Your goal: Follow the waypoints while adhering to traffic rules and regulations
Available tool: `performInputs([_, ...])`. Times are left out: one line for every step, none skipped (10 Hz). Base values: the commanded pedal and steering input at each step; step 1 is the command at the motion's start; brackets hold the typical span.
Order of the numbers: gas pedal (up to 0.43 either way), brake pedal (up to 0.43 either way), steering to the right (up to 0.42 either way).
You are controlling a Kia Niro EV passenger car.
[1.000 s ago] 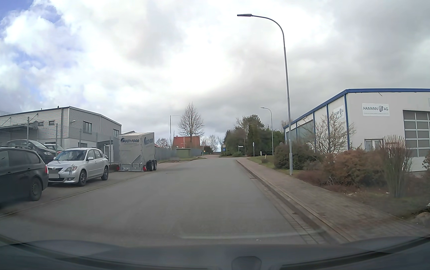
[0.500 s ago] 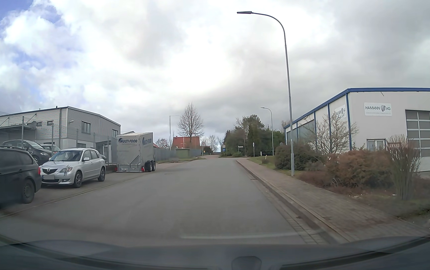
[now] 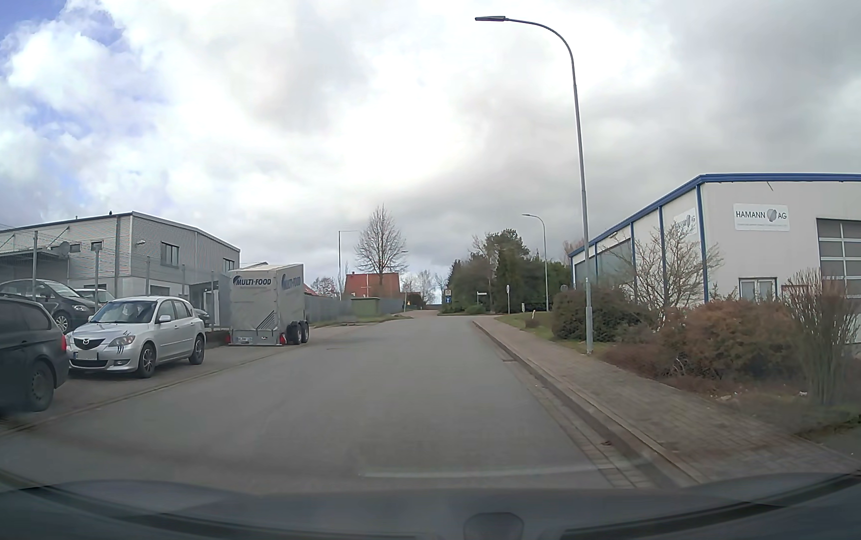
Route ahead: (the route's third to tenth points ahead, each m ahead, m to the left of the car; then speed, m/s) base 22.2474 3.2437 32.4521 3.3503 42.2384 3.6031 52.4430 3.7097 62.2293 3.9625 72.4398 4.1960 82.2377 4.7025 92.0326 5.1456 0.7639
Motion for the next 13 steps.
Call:
performInputs([0.0, 0.0, 0.002])
performInputs([0.0, 0.0, -0.001])
performInputs([0.0, 0.0, -0.005])
performInputs([0.0, 0.0, -0.005])
performInputs([0.0, 0.0, -0.005])
performInputs([0.0, 0.0, -0.005])
performInputs([0.0, 0.0, -0.005])
performInputs([0.0, 0.0, -0.005])
performInputs([0.0, 0.0, -0.005])
performInputs([0.0, 0.0, -0.005])
performInputs([0.0, 0.0, -0.005])
performInputs([0.0, 0.0, -0.005])
performInputs([0.0, 0.0, -0.005])
